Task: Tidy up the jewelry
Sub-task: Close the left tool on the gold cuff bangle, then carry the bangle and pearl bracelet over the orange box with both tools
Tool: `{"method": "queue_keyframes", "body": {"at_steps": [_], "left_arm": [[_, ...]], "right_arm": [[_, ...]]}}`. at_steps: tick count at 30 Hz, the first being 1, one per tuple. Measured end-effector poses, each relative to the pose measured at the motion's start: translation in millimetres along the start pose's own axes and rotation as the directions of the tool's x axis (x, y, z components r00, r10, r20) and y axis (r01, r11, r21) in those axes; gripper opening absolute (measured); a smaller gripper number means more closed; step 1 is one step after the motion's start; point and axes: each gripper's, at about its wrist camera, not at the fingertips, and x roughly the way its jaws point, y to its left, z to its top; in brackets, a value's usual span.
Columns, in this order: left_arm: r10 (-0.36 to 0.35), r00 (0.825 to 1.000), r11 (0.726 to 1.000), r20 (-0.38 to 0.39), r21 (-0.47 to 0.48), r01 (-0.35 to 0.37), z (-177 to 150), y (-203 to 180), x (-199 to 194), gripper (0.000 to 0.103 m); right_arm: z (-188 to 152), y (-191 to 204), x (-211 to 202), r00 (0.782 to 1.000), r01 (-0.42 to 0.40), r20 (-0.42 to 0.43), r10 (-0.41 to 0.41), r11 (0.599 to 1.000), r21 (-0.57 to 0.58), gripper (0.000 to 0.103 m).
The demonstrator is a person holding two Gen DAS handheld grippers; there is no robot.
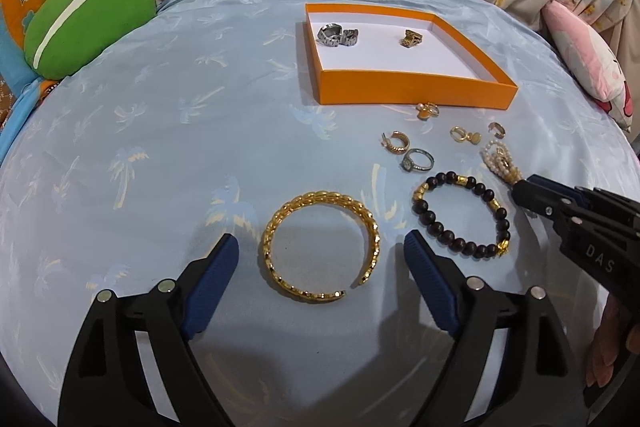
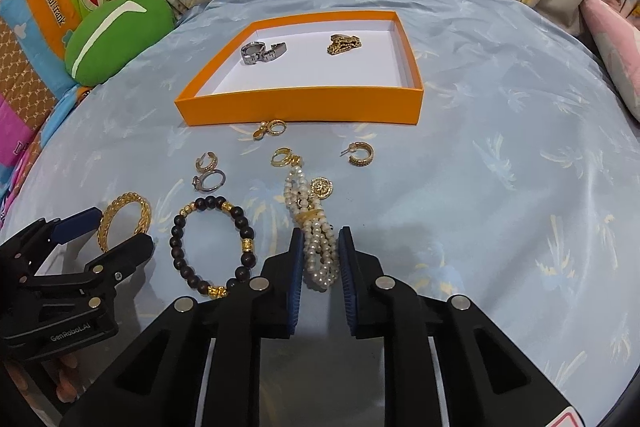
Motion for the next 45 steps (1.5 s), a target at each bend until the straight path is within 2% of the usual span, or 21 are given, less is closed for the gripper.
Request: {"method": "queue_keyframes", "body": {"at_steps": [5,14,22,32,45], "left_arm": [[0.021,1.000,0.999,0.021,-0.030,-0.020,2.3,2.5,-1.8,0.055],[-0.052,0.998,0.996,0.018,-0.070,0.054,2.2,1.8,-8.2,0.055],[-0.072,0.996,0.993,0.057,-0.086,0.077,10.2,-0.1,-29.6,0.054],[-0.050,0.989,0.996,0.142,-0.063,0.059,54.4,-6.0,-52.8,0.054],[0.003,0.982,1.000,0.187,-0.019,0.000,113.1,-21.0,-28.2,0.054]], "right_arm": [[-2.7,-4.2,-5.6,1.000,-0.001,0.010,0.001,1.000,0.016,0.016],[-2.2,-11.9,-22.4,0.999,-0.009,0.038,0.008,0.999,0.042,0.015],[2.5,-16.8,-46.9,0.997,-0.019,0.082,0.013,0.998,0.063,0.015],[33.1,-20.3,-56.6,0.990,-0.006,0.138,-0.001,0.999,0.049,0.015],[84.0,-31.2,-32.4,0.985,-0.004,0.172,-0.005,0.998,0.055,0.015]]}}
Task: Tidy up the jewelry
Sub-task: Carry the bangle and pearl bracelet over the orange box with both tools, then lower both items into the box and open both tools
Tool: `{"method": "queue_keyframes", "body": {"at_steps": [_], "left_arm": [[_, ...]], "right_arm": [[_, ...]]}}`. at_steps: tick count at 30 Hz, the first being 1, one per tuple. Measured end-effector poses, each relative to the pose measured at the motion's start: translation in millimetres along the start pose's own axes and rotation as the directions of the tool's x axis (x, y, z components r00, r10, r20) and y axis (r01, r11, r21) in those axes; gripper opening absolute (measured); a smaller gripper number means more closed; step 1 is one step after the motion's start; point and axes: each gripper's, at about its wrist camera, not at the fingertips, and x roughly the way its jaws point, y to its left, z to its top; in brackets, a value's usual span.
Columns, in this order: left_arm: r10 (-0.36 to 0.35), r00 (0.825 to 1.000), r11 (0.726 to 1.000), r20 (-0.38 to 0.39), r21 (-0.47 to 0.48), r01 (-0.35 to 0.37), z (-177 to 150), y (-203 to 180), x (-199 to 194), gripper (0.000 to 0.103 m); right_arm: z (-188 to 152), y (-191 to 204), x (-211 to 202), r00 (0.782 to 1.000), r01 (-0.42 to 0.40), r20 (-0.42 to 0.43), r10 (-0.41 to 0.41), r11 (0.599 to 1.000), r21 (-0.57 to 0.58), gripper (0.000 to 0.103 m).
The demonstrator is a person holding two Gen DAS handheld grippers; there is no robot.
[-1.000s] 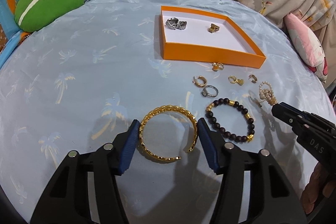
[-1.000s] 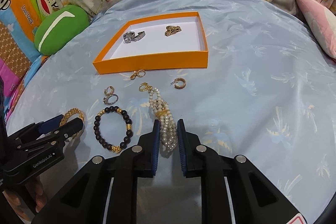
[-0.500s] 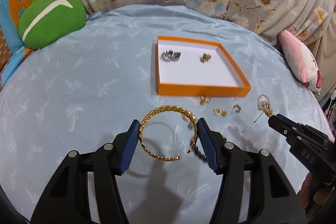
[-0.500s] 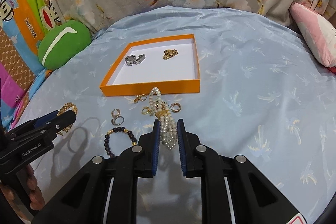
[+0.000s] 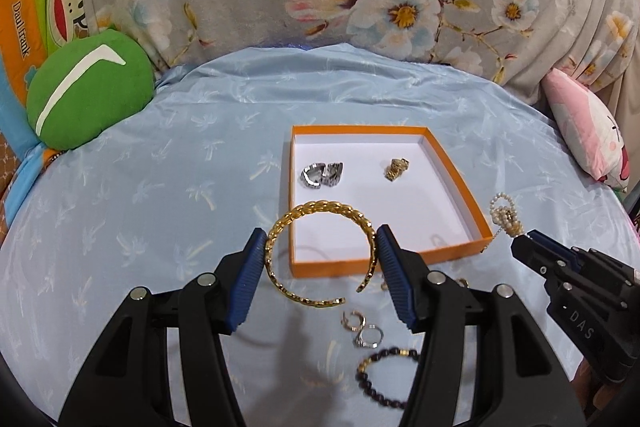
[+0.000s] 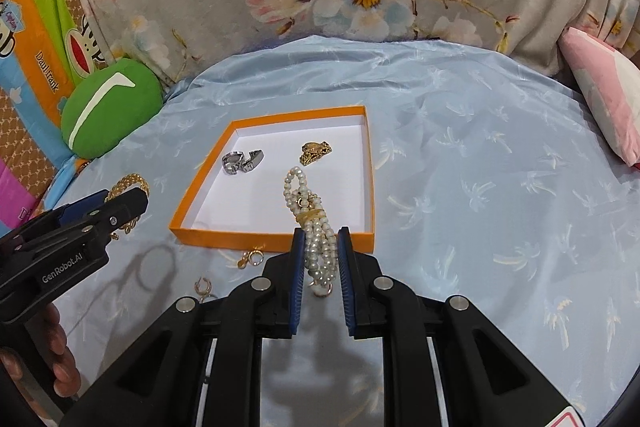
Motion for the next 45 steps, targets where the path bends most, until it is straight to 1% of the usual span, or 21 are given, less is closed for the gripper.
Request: {"method": "queue_keyframes", "body": {"at_steps": [11,21,27,31,35,45], "left_arm": [[0.018,0.999,1.000,-0.027,-0.008,-0.018,24.0,-7.8,40.5,0.055],[0.029,0.998,0.999,-0.062,-0.026,-0.031,41.7,-13.8,85.8,0.055],[0.032,0.996,0.999,-0.081,-0.040,-0.035,45.3,-13.2,110.3,0.055],[0.034,0.995,0.999,-0.094,-0.032,-0.037,42.5,-16.1,122.6,0.055],[0.033,0.994,0.999,-0.104,-0.035,-0.037,39.5,-17.9,132.2,0.055],[0.030,0.992,0.999,-0.121,-0.035,-0.035,33.9,-22.6,148.0,0.055]], "right_arm": [[29.2,4.3,30.8,1.000,0.019,0.015,-0.019,0.999,-0.029,0.015],[48.7,11.6,73.6,1.000,0.029,-0.009,-0.029,0.998,-0.060,0.016],[48.5,9.9,99.3,0.999,0.033,-0.039,-0.036,0.998,-0.059,0.016],[45.7,6.2,114.0,0.997,0.034,-0.061,-0.037,0.998,-0.050,0.016],[42.7,1.7,121.8,0.997,0.026,-0.078,-0.029,0.999,-0.035,0.016],[39.4,1.4,134.2,0.994,0.019,-0.103,-0.023,0.999,-0.043,0.016]]}}
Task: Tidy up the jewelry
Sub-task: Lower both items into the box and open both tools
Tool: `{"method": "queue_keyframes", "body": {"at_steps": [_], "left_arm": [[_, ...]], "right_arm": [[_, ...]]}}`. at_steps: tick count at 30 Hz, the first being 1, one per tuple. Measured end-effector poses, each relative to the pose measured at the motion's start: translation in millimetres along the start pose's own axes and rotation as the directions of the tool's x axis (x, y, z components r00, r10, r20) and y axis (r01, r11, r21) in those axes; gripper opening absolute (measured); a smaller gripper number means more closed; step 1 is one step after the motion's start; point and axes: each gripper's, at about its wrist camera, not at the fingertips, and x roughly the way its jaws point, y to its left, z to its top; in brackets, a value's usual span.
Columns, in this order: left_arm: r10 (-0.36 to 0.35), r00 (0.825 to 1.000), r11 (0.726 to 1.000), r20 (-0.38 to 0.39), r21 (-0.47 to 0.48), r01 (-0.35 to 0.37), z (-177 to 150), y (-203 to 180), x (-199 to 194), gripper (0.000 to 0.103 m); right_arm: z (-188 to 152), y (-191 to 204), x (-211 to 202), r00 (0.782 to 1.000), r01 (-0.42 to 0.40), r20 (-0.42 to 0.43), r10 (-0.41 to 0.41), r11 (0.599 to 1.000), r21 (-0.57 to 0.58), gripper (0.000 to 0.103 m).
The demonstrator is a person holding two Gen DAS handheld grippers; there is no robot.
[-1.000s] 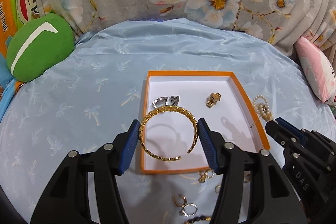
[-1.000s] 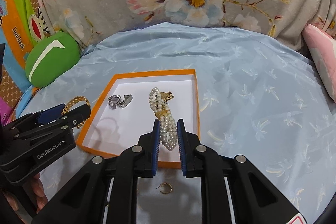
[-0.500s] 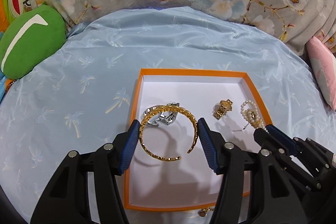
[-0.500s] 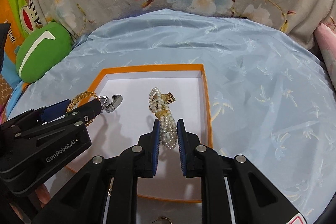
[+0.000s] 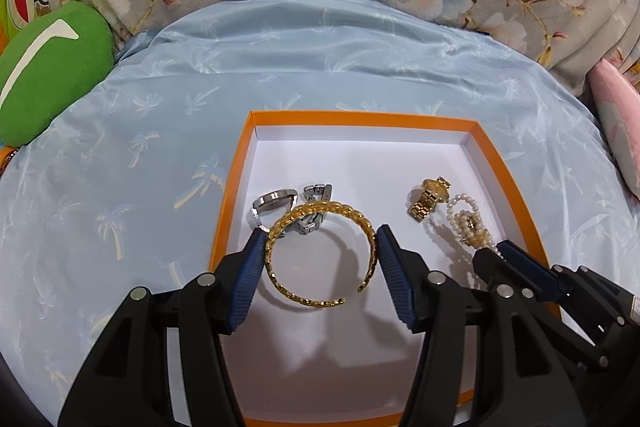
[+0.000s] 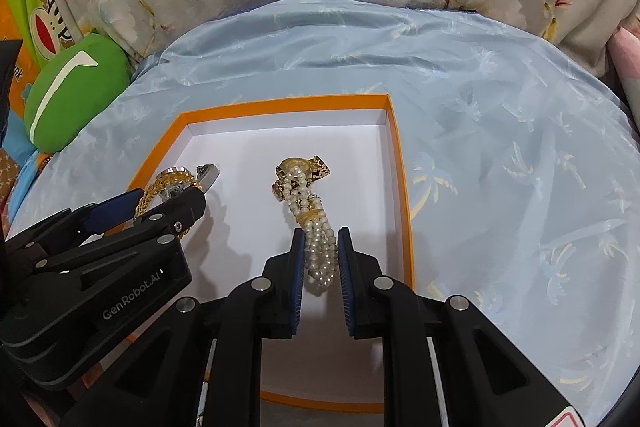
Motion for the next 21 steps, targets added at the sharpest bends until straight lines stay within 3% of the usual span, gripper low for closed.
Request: {"method": "queue_keyframes", "body": {"at_steps": [21], "left_arm": [[-0.022,0.999,1.000,-0.030,-0.008,0.022,-5.0,4.9,12.2,0.057]], "right_arm": [[-4.0,-3.0,-3.8,1.000,-0.018,0.026,0.018,1.000,0.009,0.020]]}}
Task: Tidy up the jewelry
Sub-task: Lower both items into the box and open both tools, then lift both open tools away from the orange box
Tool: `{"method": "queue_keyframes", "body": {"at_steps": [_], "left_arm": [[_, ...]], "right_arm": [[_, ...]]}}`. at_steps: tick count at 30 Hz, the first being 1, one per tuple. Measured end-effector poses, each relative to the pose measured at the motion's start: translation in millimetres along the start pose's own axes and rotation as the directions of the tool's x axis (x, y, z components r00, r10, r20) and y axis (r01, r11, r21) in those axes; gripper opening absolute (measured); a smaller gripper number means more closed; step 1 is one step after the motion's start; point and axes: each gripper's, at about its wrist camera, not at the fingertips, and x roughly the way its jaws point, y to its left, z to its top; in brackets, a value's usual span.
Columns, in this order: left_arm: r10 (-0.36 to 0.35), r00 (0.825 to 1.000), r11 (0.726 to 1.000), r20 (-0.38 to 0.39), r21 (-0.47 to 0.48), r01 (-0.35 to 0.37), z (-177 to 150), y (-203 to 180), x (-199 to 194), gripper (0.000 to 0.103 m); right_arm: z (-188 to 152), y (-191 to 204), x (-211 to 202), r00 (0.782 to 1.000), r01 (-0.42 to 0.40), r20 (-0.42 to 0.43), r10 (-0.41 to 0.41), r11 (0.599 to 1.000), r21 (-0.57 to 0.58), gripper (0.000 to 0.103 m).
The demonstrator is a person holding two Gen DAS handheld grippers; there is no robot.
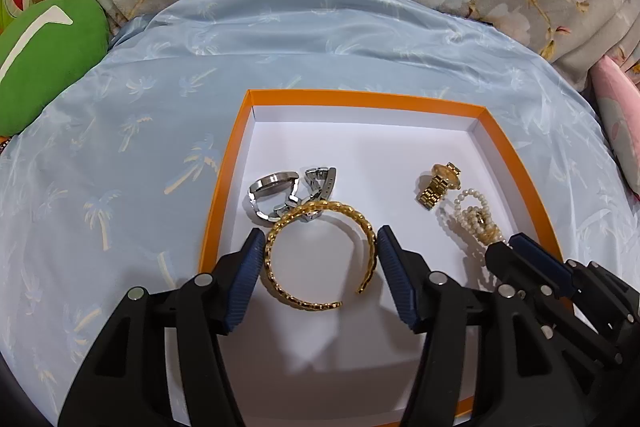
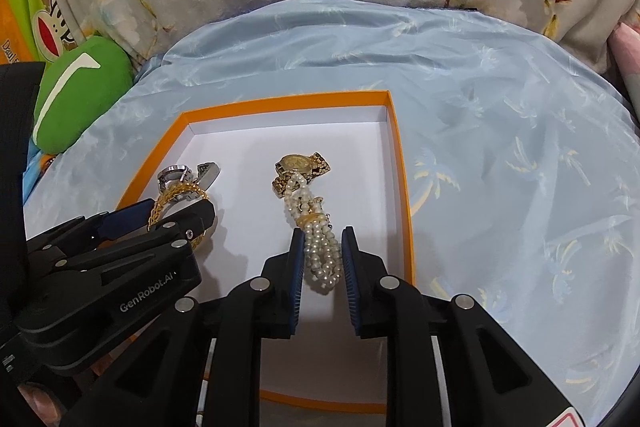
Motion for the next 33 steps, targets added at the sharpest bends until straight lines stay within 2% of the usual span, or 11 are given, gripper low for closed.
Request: {"method": "queue_keyframes", "body": {"at_steps": [2,4,7,12,16,22,27,33], "left_arm": [[-0.008,1.000,1.000,-0.001,-0.001,0.008,-0.2,-0.2,-0.4,0.060],[-0.012,1.000,1.000,0.006,0.002,0.012,-0.9,-2.3,-2.2,0.070],[-0.004,1.000,1.000,0.029,0.005,0.004,-1.0,-3.6,-7.5,0.075],[-0.024,0.999,1.000,0.029,-0.020,0.024,-3.2,0.6,-15.8,0.075],[-0.013,0.997,0.999,0.072,-0.038,0.016,-6.5,6.7,-35.3,0.075],[-0.004,0.997,0.995,0.077,-0.095,0.011,-19.2,32.3,-61.1,0.075],[0.005,0.997,0.993,0.074,-0.116,0.004,-44.1,51.5,-85.5,0.075],[0.020,0.998,0.995,0.058,-0.097,-0.014,-81.8,56.1,-104.4,0.075]], "right_arm": [[0.4,0.6,-3.3,1.000,-0.003,0.014,0.003,1.000,0.001,0.020],[1.1,0.6,-7.0,1.000,-0.006,0.029,0.006,1.000,0.002,0.020],[1.3,-0.8,-11.0,0.999,-0.011,0.036,0.010,1.000,0.011,0.020],[-4.1,0.4,-21.9,0.999,-0.013,0.042,0.012,1.000,0.013,0.020],[-13.2,0.8,-34.5,0.999,-0.014,0.048,0.013,1.000,0.015,0.020],[-38.3,-1.0,-58.7,0.999,-0.028,0.039,0.027,0.999,0.026,0.020],[-62.8,-0.5,-83.2,0.999,-0.017,0.049,0.016,0.999,0.028,0.021],[-88.7,-3.7,-99.6,0.999,-0.019,0.034,0.017,0.998,0.059,0.021]]}}
